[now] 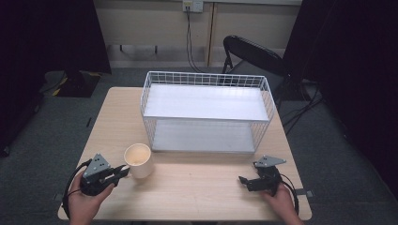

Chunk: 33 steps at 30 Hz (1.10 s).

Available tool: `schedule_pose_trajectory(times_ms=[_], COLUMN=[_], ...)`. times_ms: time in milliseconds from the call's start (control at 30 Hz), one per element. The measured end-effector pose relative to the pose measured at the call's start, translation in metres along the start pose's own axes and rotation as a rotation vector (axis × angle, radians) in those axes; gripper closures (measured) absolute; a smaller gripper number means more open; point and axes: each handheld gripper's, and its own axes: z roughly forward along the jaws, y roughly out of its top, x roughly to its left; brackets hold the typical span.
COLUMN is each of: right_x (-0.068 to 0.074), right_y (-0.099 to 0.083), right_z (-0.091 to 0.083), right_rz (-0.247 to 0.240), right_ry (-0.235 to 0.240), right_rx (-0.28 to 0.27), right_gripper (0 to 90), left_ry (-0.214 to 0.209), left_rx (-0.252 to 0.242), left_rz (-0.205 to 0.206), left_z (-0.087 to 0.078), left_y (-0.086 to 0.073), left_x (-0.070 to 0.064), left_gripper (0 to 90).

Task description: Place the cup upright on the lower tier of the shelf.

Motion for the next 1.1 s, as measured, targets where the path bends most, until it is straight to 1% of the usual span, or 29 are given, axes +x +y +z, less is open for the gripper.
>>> schedule_pose_trajectory(times_ms=[100,200,333,433,500,600,700,933,1100], right_x=[0.0,0.0,0.0,0.0,0.0,0.0,0.0,0.0,0.0], right_y=[0.0,0.0,0.0,0.0,0.0,0.0,0.0,0.0,0.0], right_z=[0.0,0.0,0.0,0.0,0.0,0.0,0.0,0.0,0.0], right_rz=[0.0,0.0,0.0,0.0,0.0,0.001,0.0,0.001,0.0], right_ry=[0.0,-0.001,0.0,0.0,0.0,0.0,0.0,-0.001,0.0], right_rx=[0.0,-0.001,0.0,0.0,0.0,0.001,0.0,0.001,0.0], right_gripper=[11.8,11.8,11.8,11.8,11.8,11.8,11.8,11.8,11.8], left_ry=[-0.004,-0.007,-0.008,-0.026,-0.029,-0.039,-0.047,-0.064,-0.068], left_rx=[0.007,0.001,-0.006,-0.021,-0.023,-0.023,-0.033,-0.024,-0.031], left_rz=[0.005,0.011,0.027,0.024,0.03,0.024,0.02,0.034,0.04], left_z=[0.002,0.004,0.008,0.013,0.016,0.02,0.023,0.032,0.04], left_y=[0.001,0.004,0.011,0.017,0.02,0.023,0.027,0.038,0.046], left_x=[-0.002,-0.004,-0.008,-0.011,-0.013,-0.014,-0.017,-0.02,-0.023], left_gripper=[80.3,80.4,80.4,80.4,80.3,80.3,80.3,80.3,80.4])
